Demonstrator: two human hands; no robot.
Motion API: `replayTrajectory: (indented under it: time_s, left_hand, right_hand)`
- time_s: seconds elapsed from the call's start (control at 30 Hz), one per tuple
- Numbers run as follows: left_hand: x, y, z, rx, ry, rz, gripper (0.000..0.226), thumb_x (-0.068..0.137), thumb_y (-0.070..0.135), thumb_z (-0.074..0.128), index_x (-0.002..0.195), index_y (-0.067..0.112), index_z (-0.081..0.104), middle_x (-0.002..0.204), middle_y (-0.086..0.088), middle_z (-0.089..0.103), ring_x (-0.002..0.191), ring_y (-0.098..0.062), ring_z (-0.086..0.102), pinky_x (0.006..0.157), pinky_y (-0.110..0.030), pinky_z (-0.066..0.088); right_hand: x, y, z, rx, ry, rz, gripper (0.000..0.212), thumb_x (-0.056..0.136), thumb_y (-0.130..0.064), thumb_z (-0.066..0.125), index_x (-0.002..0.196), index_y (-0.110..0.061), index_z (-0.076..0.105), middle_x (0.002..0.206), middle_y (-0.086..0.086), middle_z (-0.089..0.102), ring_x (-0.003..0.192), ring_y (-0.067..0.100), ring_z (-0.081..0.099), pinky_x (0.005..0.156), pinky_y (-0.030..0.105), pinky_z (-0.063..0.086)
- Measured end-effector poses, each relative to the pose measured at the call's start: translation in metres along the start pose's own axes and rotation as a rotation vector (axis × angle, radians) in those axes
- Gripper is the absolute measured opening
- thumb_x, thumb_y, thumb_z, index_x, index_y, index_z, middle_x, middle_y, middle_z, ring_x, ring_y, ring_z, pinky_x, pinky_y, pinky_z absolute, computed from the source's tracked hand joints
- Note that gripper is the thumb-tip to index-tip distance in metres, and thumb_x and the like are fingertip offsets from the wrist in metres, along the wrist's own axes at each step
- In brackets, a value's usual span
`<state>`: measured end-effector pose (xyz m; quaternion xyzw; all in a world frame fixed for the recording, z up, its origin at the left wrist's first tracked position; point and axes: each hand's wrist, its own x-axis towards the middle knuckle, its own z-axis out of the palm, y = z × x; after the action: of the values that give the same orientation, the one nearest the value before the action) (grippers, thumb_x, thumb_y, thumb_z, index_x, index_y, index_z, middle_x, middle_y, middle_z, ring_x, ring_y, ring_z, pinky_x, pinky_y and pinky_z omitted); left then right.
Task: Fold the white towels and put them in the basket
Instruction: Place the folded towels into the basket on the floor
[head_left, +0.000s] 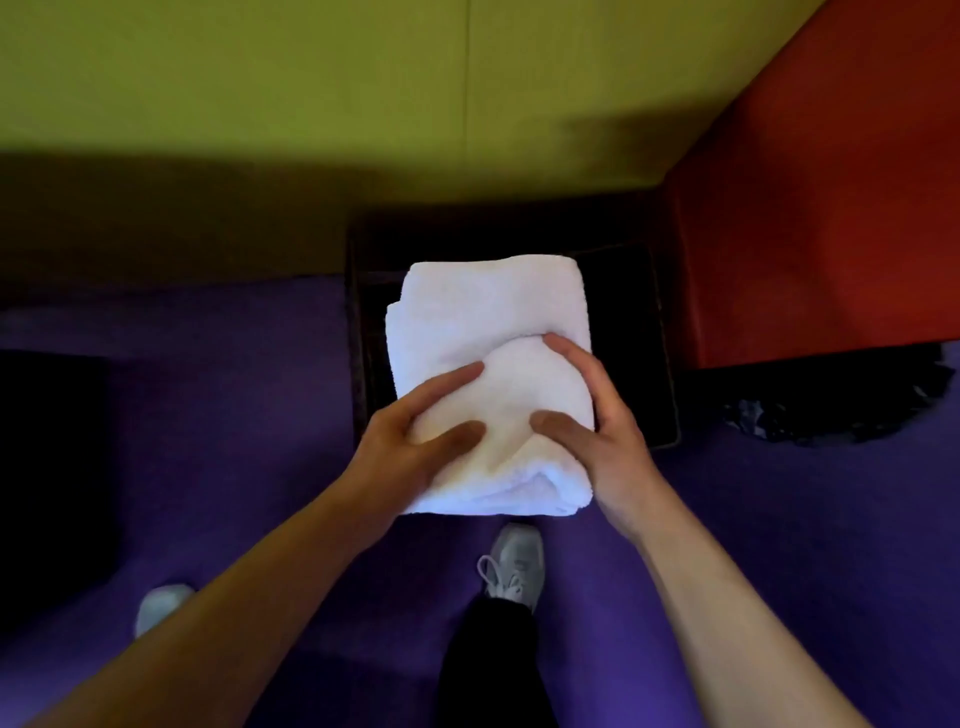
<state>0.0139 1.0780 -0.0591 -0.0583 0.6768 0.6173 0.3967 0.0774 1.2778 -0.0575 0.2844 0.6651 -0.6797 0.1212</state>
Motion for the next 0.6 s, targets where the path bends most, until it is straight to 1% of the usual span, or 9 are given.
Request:
replayTrajectory:
  time_s: [0.17, 0.27, 0.37, 0.43, 0.47, 0.5, 0.53, 0.57, 0.6]
  left_hand:
    - [0.083, -0.042, 0.049, -0.041, -0.006, -0.006, 0.047, 0.088, 0.015, 0.075, 0.128, 0.038, 0.067, 0.131, 0.011, 0.065, 0.116, -0.002, 0.064, 0.089, -0.019, 0.054]
    - [0.135, -0.075, 0.066, -0.072, 0.008, -0.006, 0.048, 0.086, 0.013, 0.077, 0.126, 0.036, 0.068, 0.13, 0.008, 0.066, 0.118, -0.006, 0.063, 0.096, -0.024, 0.054]
    - [0.181, -0.109, 0.075, -0.052, 0.021, 0.038, 0.049, 0.083, 0.013, 0.08, 0.125, 0.037, 0.069, 0.131, 0.008, 0.066, 0.122, -0.006, 0.061, 0.103, -0.029, 0.052]
    - [0.207, -0.133, 0.084, 0.01, 0.048, 0.104, 0.049, 0.084, 0.018, 0.08, 0.127, 0.037, 0.068, 0.134, 0.01, 0.065, 0.124, -0.003, 0.059, 0.105, -0.027, 0.049]
    - [0.219, -0.144, 0.09, 0.083, 0.063, 0.151, 0.049, 0.086, 0.023, 0.078, 0.131, 0.037, 0.065, 0.137, 0.009, 0.062, 0.126, -0.003, 0.056, 0.107, -0.027, 0.048]
    - [0.232, -0.154, 0.096, 0.218, 0.071, 0.21, 0.049, 0.089, 0.027, 0.074, 0.136, 0.035, 0.061, 0.143, 0.005, 0.056, 0.131, -0.007, 0.052, 0.11, -0.029, 0.045]
    - [0.246, -0.166, 0.102, 0.42, 0.077, 0.295, 0.047, 0.094, 0.029, 0.067, 0.14, 0.031, 0.057, 0.149, -0.003, 0.049, 0.138, -0.019, 0.044, 0.112, -0.035, 0.042]
    - [0.259, -0.179, 0.111, 0.638, 0.048, 0.348, 0.047, 0.098, 0.027, 0.059, 0.145, 0.025, 0.053, 0.153, -0.015, 0.041, 0.143, -0.035, 0.031, 0.112, -0.047, 0.041]
    - [0.27, -0.191, 0.119, 0.836, -0.008, 0.35, 0.051, 0.1, 0.027, 0.053, 0.151, 0.021, 0.044, 0.157, -0.026, 0.03, 0.145, -0.045, 0.017, 0.11, -0.058, 0.037]
  right_hand:
    - [0.069, 0.051, -0.059, -0.028, -0.012, 0.014, 0.065, 0.087, -0.009, 0.069, 0.133, -0.052, 0.053, 0.137, -0.011, 0.056, 0.123, 0.014, 0.057, 0.1, 0.044, 0.053]
    - [0.111, 0.08, -0.081, -0.086, -0.012, -0.002, 0.065, 0.086, -0.01, 0.069, 0.131, -0.054, 0.053, 0.135, -0.01, 0.057, 0.12, 0.012, 0.059, 0.099, 0.042, 0.054]
    - [0.142, 0.103, -0.095, -0.178, 0.012, -0.025, 0.066, 0.085, -0.012, 0.07, 0.13, -0.058, 0.052, 0.136, -0.015, 0.055, 0.119, 0.008, 0.058, 0.098, 0.033, 0.053]
    - [0.16, 0.12, -0.108, -0.267, 0.03, -0.061, 0.067, 0.086, -0.012, 0.069, 0.13, -0.059, 0.05, 0.138, -0.019, 0.053, 0.12, 0.0, 0.054, 0.098, 0.022, 0.048]
    - [0.17, 0.129, -0.113, -0.326, 0.033, -0.075, 0.066, 0.088, -0.013, 0.067, 0.133, -0.057, 0.048, 0.14, -0.018, 0.051, 0.12, -0.002, 0.052, 0.098, 0.015, 0.044]
    - [0.18, 0.138, -0.116, -0.394, 0.037, -0.075, 0.064, 0.092, -0.016, 0.065, 0.138, -0.054, 0.045, 0.146, -0.014, 0.046, 0.123, 0.0, 0.051, 0.098, 0.01, 0.04]
    - [0.191, 0.148, -0.117, -0.496, 0.043, -0.054, 0.061, 0.096, -0.022, 0.061, 0.144, -0.051, 0.04, 0.155, -0.008, 0.036, 0.131, 0.006, 0.045, 0.102, 0.01, 0.035]
    - [0.201, 0.158, -0.116, -0.657, 0.05, -0.027, 0.058, 0.099, -0.029, 0.055, 0.15, -0.048, 0.033, 0.163, -0.002, 0.021, 0.142, 0.013, 0.035, 0.108, 0.015, 0.03]
    - [0.207, 0.169, -0.113, -0.857, 0.055, 0.007, 0.059, 0.101, -0.035, 0.05, 0.154, -0.045, 0.026, 0.167, 0.001, 0.006, 0.15, 0.02, 0.021, 0.115, 0.023, 0.025]
